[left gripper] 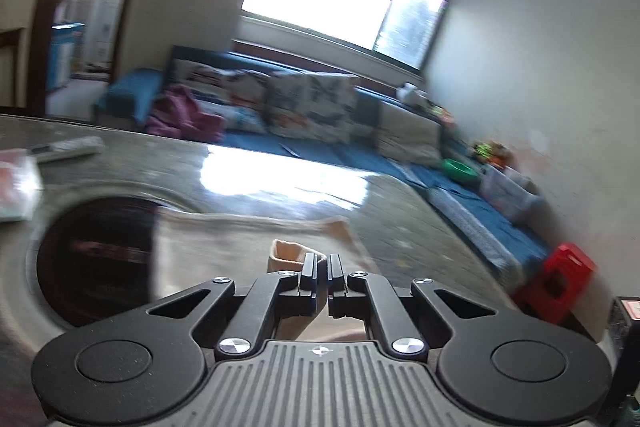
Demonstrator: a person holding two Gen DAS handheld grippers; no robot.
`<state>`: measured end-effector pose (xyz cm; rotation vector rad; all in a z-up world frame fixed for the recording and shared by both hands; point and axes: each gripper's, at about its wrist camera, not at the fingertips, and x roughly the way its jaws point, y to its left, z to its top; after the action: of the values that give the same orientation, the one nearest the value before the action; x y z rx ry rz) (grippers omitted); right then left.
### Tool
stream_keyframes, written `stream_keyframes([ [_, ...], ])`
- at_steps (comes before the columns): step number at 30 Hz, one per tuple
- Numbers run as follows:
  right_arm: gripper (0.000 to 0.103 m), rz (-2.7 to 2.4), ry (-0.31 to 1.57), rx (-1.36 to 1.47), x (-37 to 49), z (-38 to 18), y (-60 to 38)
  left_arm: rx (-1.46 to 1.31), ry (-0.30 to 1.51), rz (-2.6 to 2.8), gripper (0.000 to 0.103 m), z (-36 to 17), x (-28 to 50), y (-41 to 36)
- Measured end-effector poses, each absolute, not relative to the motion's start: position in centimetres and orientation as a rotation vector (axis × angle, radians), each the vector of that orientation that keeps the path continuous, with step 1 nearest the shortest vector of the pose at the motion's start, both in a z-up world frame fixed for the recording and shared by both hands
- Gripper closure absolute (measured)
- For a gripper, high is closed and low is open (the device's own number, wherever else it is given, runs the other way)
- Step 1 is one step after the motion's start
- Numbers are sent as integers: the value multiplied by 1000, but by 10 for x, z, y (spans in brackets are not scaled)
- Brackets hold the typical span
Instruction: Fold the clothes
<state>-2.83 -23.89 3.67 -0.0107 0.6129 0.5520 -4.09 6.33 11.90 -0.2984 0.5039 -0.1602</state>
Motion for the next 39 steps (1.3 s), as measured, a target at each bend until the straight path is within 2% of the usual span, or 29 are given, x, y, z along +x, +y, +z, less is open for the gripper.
stream_keyframes([
  [10, 65, 469, 632, 35, -33, 27, -273, -312, 578, -301, 98, 82, -16, -5],
  [19, 65, 453, 630, 42, -31, 27, -273, -277, 655, -392, 95, 54, -20, -16],
  [29, 65, 561, 614, -15, -14, 34, -228, -205, 640, -286, 80, 53, -46, 44],
  [36, 65, 595, 669, -55, 12, 18, -196, -224, 707, -121, 80, 29, -68, 104],
  [39, 72, 586, 692, -54, 19, 8, -193, -238, 720, -99, 80, 24, -75, 119],
])
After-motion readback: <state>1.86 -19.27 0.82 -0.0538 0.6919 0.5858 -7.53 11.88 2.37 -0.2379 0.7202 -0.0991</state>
